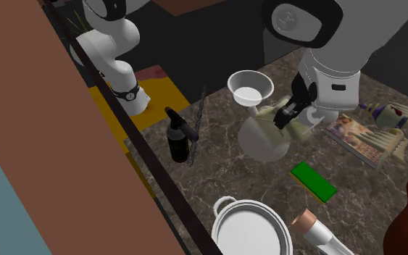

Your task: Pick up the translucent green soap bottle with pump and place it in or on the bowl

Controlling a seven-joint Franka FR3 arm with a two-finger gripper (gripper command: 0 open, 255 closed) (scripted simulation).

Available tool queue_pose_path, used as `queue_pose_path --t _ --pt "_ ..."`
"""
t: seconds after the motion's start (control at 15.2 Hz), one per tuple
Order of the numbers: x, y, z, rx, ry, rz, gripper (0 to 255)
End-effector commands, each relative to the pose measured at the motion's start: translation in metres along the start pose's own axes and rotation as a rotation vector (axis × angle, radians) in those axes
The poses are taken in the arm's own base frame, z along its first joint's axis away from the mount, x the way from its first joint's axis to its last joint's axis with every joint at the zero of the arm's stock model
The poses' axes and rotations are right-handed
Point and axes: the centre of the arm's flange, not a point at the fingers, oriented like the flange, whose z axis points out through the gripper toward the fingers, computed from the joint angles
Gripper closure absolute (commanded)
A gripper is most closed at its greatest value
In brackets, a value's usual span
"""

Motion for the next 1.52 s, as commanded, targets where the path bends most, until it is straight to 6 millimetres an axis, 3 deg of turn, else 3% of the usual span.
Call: queue_pose_path --t 0.0,1.45 --pt "-0.02 -0.018 0.007 -0.001 0.0 0.001 255" --pt "-0.219 -0.225 0.051 -0.001 0.0 0.001 255"
